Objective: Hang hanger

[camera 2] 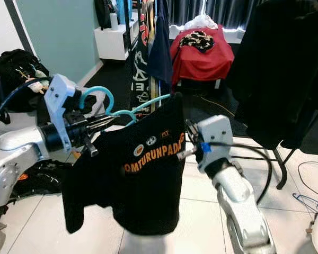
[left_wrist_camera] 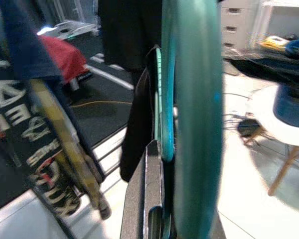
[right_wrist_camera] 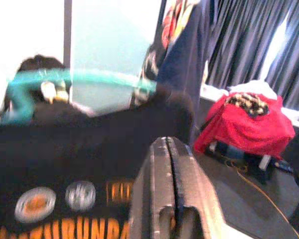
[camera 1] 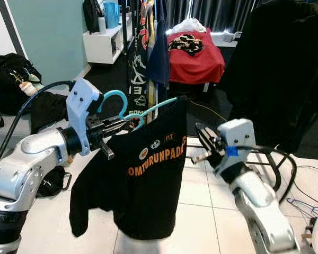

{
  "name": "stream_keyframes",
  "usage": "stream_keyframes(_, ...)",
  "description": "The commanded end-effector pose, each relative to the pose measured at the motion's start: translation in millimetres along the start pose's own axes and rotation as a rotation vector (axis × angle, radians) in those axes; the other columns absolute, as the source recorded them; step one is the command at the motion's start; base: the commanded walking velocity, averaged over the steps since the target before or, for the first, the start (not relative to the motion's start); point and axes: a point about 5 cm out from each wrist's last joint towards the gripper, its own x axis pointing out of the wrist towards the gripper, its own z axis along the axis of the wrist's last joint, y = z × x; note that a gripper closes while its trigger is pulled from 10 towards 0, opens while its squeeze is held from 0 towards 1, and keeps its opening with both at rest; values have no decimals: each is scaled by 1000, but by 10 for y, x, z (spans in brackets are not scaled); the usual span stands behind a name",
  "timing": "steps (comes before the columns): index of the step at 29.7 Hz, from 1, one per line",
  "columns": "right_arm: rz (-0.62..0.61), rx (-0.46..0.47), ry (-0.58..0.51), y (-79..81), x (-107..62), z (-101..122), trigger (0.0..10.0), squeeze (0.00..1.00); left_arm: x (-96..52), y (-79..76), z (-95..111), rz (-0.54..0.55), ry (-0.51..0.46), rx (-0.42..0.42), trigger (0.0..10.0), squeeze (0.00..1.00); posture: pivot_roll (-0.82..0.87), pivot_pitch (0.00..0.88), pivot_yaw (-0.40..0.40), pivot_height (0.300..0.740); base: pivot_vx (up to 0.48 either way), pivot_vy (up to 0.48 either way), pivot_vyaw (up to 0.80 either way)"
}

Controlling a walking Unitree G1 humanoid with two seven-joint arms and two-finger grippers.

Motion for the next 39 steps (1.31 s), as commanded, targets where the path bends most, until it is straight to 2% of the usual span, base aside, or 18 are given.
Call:
stream_keyframes(1, -10, 39, -1, -38, 48, -13, 10000, 1000, -39, -48, 61, -30, -35, 11, 0, 0, -43, 190, -14, 740, 0, 0, 0)
stream_keyframes(7, 23, 88, -19, -26, 151, 18, 10000, 1000, -42, -87, 62, -44, -41, 15, 0, 0, -40, 182, -21, 740, 0, 0, 0)
stream_keyframes(11, 48, 146, 45, 26, 223, -41, 10000, 1000, -32, -105, 61, -52, -48, 13, 0, 0, -42, 177, -23, 740, 0, 0, 0)
stream_keyframes(12, 60, 166, 64, 49, 234, -68, 10000, 0, -27, -113, 64, -55, -52, 12, 0, 0, -41, 175, -24, 740, 0, 0, 0)
stream_keyframes(17, 76, 194, 79, 65, 259, -96, 10000, 0, -28, -125, 69, -60, -56, 9, 0, 0, -41, 175, -24, 740, 0, 0, 0)
stream_keyframes(21, 39, 188, 103, 31, 398, -126, 10000, 0, -38, -148, 80, -75, -64, 4, 0, 0, -41, 164, -27, 740, 0, 0, 0)
stream_keyframes(27, 14, 179, 110, 6, 476, -124, 10000, 0, -50, -156, 86, -81, -68, 1, 0, 0, -41, 163, -27, 740, 0, 0, 0)
stream_keyframes(30, -3, 220, 107, 3, 617, -118, 10000, 0, -63, -170, 87, -87, -72, -3, 0, 0, -36, 156, -29, 740, 0, 0, 0)
stream_keyframes(37, -11, 251, 120, 15, 703, -132, 10000, 0, -64, -175, 91, -89, -74, -5, 0, 0, -33, 158, -30, 740, 0, 0, 0)
stream_keyframes(38, -14, 254, 121, 16, 728, -131, 5412, 0, -65, -177, 90, -90, -74, -6, 0, 0, -33, 158, -30, 740, 0, 0, 0)
stream_keyframes(39, -17, 255, 121, 15, 748, -132, 5412, 0, -67, -179, 90, -90, -73, -7, 0, 0, -33, 158, -30, 740, 0, 0, 0)
